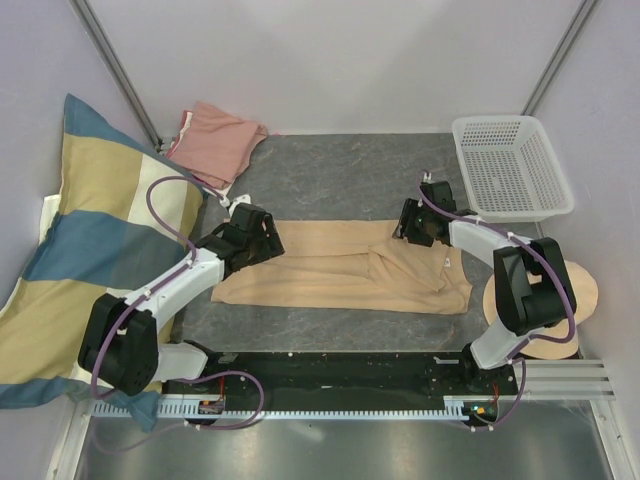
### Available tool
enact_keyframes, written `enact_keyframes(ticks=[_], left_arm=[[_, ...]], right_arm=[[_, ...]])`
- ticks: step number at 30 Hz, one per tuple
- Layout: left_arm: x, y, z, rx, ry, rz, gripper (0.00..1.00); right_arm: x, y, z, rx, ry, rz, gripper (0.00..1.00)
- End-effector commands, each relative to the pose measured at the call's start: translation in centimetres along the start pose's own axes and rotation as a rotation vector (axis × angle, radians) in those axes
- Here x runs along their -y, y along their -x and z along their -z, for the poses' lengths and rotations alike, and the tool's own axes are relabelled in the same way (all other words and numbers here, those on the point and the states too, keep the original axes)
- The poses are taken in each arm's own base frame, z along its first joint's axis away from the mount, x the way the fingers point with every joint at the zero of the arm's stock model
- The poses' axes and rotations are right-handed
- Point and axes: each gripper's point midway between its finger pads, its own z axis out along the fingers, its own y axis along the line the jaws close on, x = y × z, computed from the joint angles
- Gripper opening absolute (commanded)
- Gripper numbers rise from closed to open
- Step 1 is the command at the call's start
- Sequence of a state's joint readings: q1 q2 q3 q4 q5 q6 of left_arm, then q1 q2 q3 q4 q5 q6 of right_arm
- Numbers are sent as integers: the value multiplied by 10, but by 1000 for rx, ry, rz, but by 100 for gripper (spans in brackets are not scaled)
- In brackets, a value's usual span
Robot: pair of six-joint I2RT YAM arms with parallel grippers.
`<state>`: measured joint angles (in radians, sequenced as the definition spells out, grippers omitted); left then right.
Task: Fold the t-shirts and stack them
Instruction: Fold the other side of the tshirt into a rectangle
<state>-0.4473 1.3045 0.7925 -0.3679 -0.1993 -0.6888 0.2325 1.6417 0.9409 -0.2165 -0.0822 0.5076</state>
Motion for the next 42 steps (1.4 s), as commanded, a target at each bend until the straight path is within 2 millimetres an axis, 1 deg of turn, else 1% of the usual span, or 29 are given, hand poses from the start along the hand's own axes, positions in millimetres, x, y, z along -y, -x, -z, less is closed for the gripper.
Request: enact_keyframes(ticks=[1,7,9,10,12,13,20,26,28,31,32,34,35,36,41,42], left_arm=[[2,2,5,22,-9,33,78],[-2,0,6,25,1,32,78],[-4,-1,6,24,5,33,78],[-4,-1,6,24,5,36,78],[-6,-4,6,18,7,35,78],[-6,-4,6,18,7,35,78],[-6,-8,4,4,7,37,78],[-6,-9,4,-1,5,43,78],[-6,-11,4,-6,5,45,78],[-6,-12,3,-10,2,46,78],[-6,-12,3,-10,2,48,78],[-6,-13,3,-12,2,49,78],[-7,-14,3,-14,2,50,78],[-7,-15,2,-15,3,51,78],[-6,-17,1,-22,-3,56,78],[-6,-16,2,-20,-5,56,78]], right_arm=[[-17,18,-6,42,45,27,57],[-16,14,-12,28,39,33,49],[-17,14,-12,27,39,35,43],[-16,13,-13,26,36,34,39],[-16,13,-13,26,36,34,34],[-17,12,-13,26,38,34,29],[-17,11,-10,27,37,40,13],[-20,12,-1,35,44,47,9],[-23,13,5,43,51,52,9],[-27,10,17,43,56,62,9],[-25,6,20,33,51,58,9],[-26,4,29,41,52,59,10],[-23,-2,31,26,44,55,10],[-24,-2,35,33,46,52,10],[-21,-23,43,-9,35,56,11],[-23,-25,46,-10,38,58,11]])
